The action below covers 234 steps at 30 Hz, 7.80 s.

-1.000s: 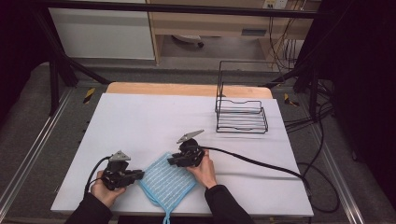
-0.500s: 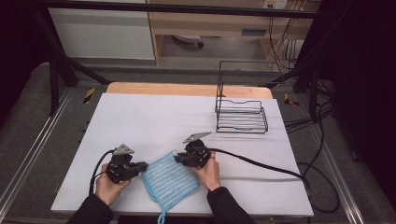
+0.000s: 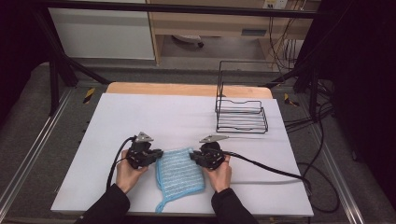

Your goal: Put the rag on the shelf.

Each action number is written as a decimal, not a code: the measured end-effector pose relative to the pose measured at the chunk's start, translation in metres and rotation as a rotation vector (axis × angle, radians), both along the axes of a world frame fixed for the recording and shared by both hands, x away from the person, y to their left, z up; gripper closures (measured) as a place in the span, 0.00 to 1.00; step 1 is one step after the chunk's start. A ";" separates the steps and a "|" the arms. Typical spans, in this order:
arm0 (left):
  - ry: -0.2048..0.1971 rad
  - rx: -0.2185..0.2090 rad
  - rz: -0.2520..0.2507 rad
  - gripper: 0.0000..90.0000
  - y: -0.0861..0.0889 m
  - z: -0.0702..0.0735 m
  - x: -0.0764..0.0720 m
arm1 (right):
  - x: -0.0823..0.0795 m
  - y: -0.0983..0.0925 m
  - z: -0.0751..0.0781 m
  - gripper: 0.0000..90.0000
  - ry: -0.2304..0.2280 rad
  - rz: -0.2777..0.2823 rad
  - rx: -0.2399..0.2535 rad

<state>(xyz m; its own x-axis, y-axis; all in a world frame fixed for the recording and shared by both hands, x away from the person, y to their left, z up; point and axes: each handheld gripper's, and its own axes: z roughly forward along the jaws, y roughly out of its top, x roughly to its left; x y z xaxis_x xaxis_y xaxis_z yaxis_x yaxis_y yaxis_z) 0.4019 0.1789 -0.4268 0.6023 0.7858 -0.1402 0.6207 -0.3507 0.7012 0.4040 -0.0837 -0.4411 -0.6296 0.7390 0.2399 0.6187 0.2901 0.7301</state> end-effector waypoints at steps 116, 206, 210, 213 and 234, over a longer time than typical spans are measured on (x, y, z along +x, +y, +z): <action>-0.307 -0.315 -0.023 0.88 -0.022 0.091 -0.025 | -0.024 -0.069 0.110 0.92 -0.343 0.024 0.194; -0.684 -0.513 -0.085 0.88 -0.166 0.266 0.035 | -0.013 -0.173 0.279 0.93 -0.864 -0.383 0.300; -0.689 -0.517 -0.087 0.88 -0.172 0.273 0.039 | -0.007 -0.178 0.285 0.93 -0.867 -0.397 0.305; -0.699 -0.507 -0.086 0.88 -0.176 0.278 0.043 | -0.003 -0.181 0.290 0.93 -0.867 -0.401 0.304; -0.712 -0.439 -0.070 0.88 -0.186 0.300 0.084 | 0.041 -0.188 0.301 0.93 -0.855 -0.432 0.332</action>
